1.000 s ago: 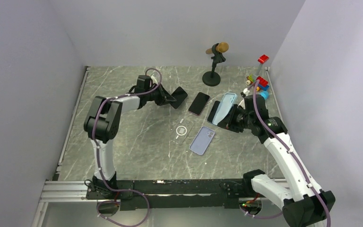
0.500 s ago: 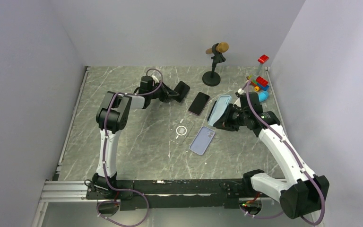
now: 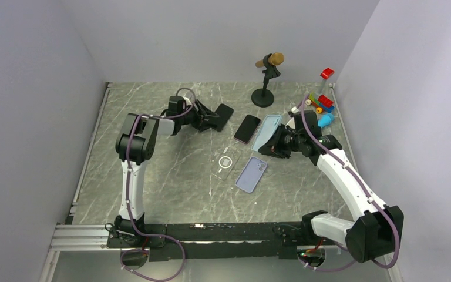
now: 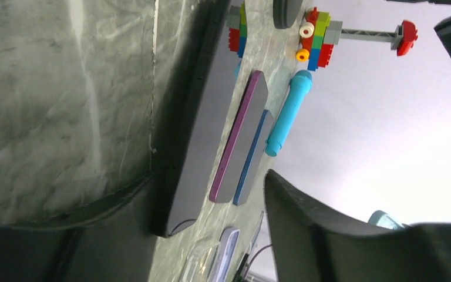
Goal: Take the phone out of the phone case
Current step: Place the phone at the center of the board, then place the phone case at the center of the board.
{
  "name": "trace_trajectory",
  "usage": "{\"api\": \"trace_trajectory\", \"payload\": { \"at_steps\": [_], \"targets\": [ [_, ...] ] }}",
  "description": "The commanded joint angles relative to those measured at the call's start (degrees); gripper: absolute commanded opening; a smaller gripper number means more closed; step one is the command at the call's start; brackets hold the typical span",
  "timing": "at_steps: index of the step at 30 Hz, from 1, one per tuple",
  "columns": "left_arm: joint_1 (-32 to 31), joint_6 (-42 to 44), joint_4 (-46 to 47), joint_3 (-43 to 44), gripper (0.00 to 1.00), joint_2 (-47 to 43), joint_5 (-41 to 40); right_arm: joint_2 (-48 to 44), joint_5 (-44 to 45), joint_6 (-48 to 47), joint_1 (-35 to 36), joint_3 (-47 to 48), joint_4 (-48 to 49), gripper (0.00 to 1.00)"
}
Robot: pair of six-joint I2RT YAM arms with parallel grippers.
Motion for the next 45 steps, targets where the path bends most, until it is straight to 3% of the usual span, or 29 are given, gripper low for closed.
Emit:
{"api": "trace_trajectory", "payload": {
  "at_steps": [1,3,9,14,20,24,30,39,45],
  "targets": [
    [1.90,3.68,-4.79,-1.17,0.72,-4.78,2.88,1.75,-3.16,2.86,2.22,0.58,4.32,0.00],
    [2.10,5.44,-8.57,0.28,0.85,-5.66,4.82,2.23,-3.10,4.65,4.17,0.79,5.57,0.00],
    [4.01,12.85,-21.66,1.36,0.99,-10.68,2.54,3.86,-3.49,13.04,10.76,-0.98,14.00,0.00],
    [4.26,14.27,-29.73,6.41,0.99,-8.63,8.40,6.24,-3.22,16.43,14.61,-0.37,17.71,0.00],
    [5.08,30.41,-52.42,6.73,0.99,-21.02,-7.01,9.48,-4.14,26.77,17.55,-5.16,29.80,0.00],
    [5.41,37.16,-61.84,6.88,0.99,-28.47,-13.27,14.53,-2.69,33.17,21.39,-7.12,41.22,0.00],
    [5.40,37.40,-63.43,-4.50,0.99,-49.16,-14.98,23.98,1.28,39.50,27.58,-6.79,53.05,0.00],
    [4.90,30.87,-65.50,-27.69,0.99,-79.52,-12.03,36.94,8.48,46.44,34.94,-6.01,66.73,0.00],
    [4.88,31.57,-71.62,-28.75,0.99,-89.46,-14.44,41.85,13.62,50.27,36.11,-6.29,70.85,0.00]
  ]
}}
